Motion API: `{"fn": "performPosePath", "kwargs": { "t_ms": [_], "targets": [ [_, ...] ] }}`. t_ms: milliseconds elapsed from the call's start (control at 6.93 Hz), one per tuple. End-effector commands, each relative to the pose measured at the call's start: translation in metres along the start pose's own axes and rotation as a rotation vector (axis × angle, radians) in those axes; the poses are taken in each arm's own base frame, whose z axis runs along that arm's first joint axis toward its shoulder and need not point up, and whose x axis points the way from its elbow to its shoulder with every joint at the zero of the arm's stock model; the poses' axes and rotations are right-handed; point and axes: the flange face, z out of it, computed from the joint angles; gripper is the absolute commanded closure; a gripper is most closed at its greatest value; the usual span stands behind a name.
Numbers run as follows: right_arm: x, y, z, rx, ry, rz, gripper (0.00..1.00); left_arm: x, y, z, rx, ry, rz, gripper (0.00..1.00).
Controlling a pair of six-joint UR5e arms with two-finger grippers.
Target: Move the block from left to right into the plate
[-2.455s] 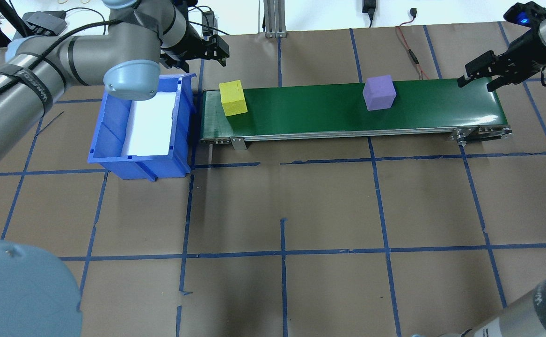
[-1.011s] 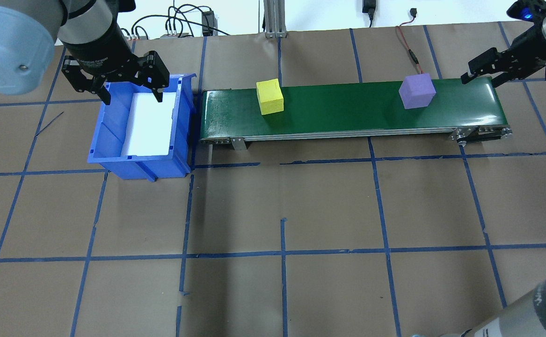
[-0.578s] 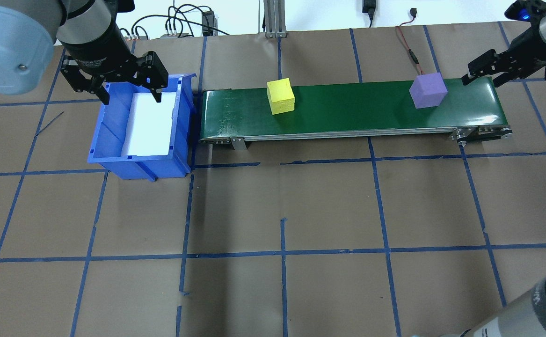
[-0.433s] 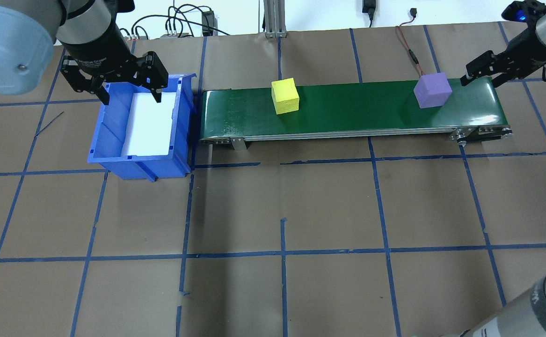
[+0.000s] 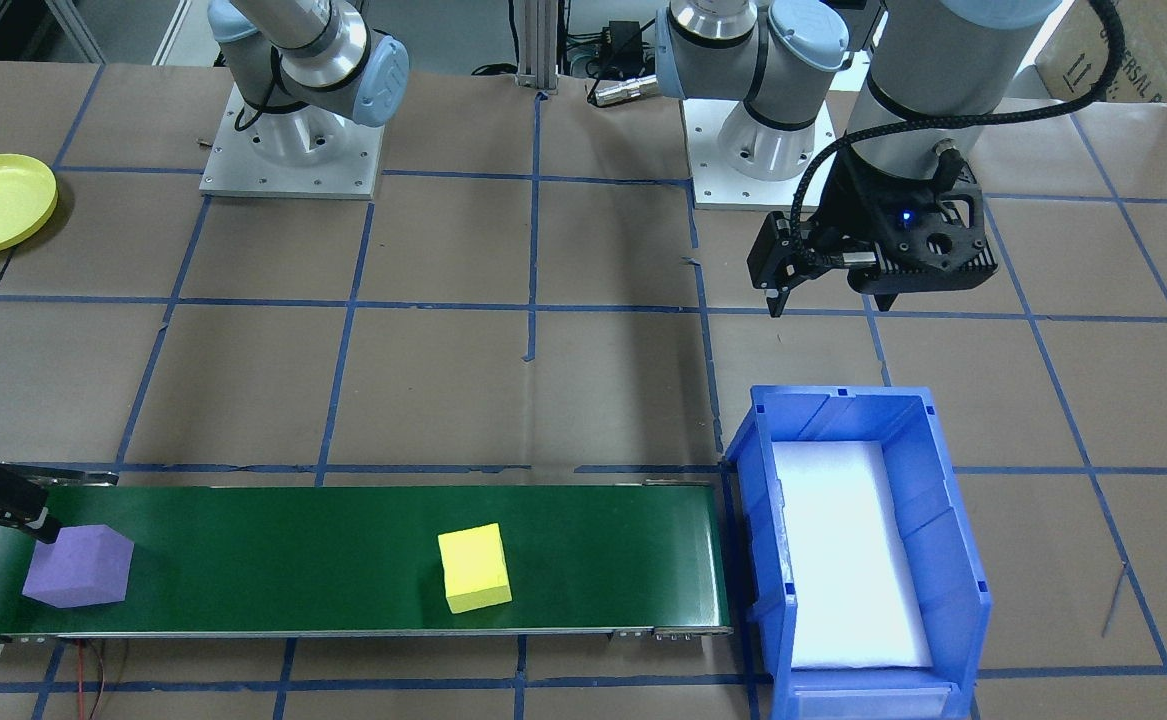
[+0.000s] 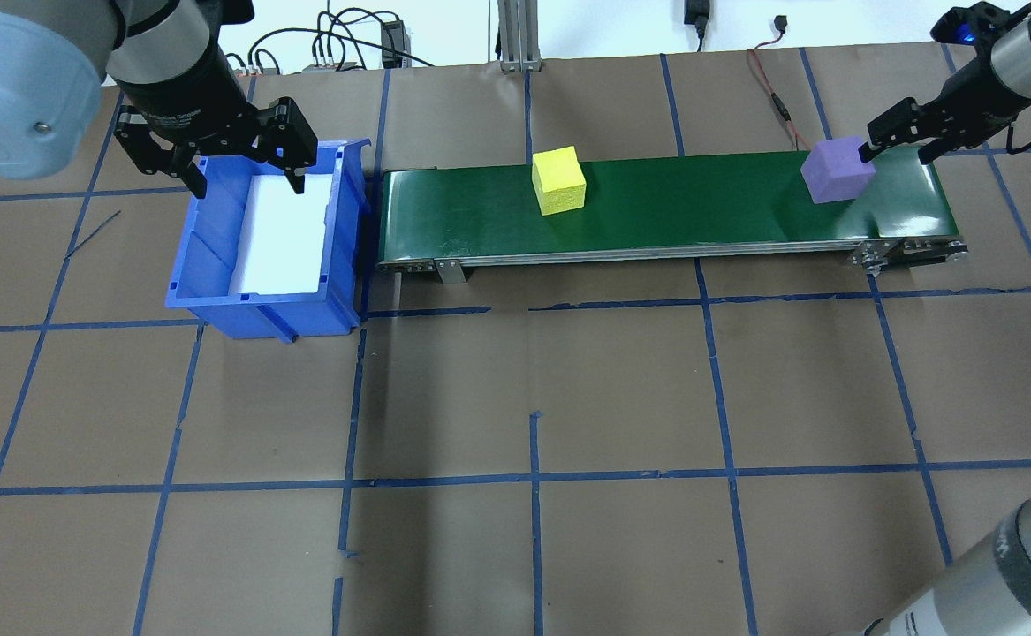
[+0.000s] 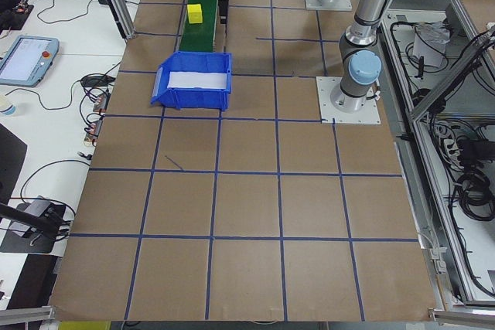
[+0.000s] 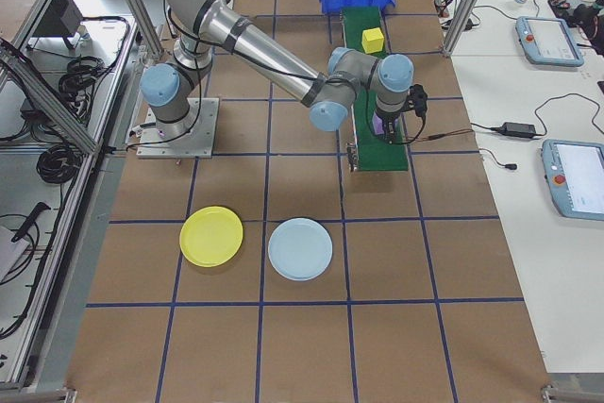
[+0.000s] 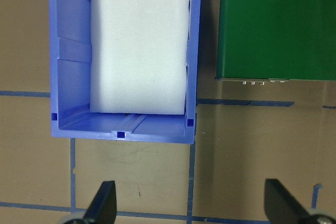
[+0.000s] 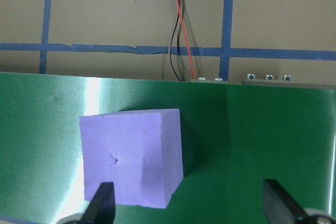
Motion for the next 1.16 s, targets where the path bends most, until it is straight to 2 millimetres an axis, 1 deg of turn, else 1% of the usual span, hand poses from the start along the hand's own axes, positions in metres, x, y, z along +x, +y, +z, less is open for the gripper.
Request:
{"fn": "performPosePath", "kwargs": {
  "t_ms": [0,144,289,578,722,866,1011],
  "targets": [
    [-0.017,-0.005,0.010,-0.018,0.018,0.046,0.00,0.000,-0.001,0.000,0.003,0.002,0.000,0.00],
    [-0.022,-0.009,0.014,-0.006,0.025,0.045,0.00,0.001,0.000,-0.001,0.005,0.003,0.002,0.00],
    [-0.018,-0.010,0.028,-0.015,0.022,0.046,0.00,0.002,0.000,0.001,0.000,0.005,0.001,0.00],
    [0.002,-0.014,0.047,-0.018,0.139,0.010,0.00,0.003,0.001,0.002,0.005,0.002,0.005,0.00],
    [0.009,-0.015,0.039,-0.026,0.222,-0.017,0.24,0.010,0.005,-0.003,0.013,0.009,0.013,0.00],
    [0.013,-0.016,0.031,-0.032,0.262,-0.042,0.56,0.012,0.006,0.000,0.007,0.009,0.015,0.00],
    [0.010,-0.015,0.018,-0.021,0.279,-0.050,0.63,0.011,0.006,0.000,0.009,0.006,0.020,0.00]
  ]
}}
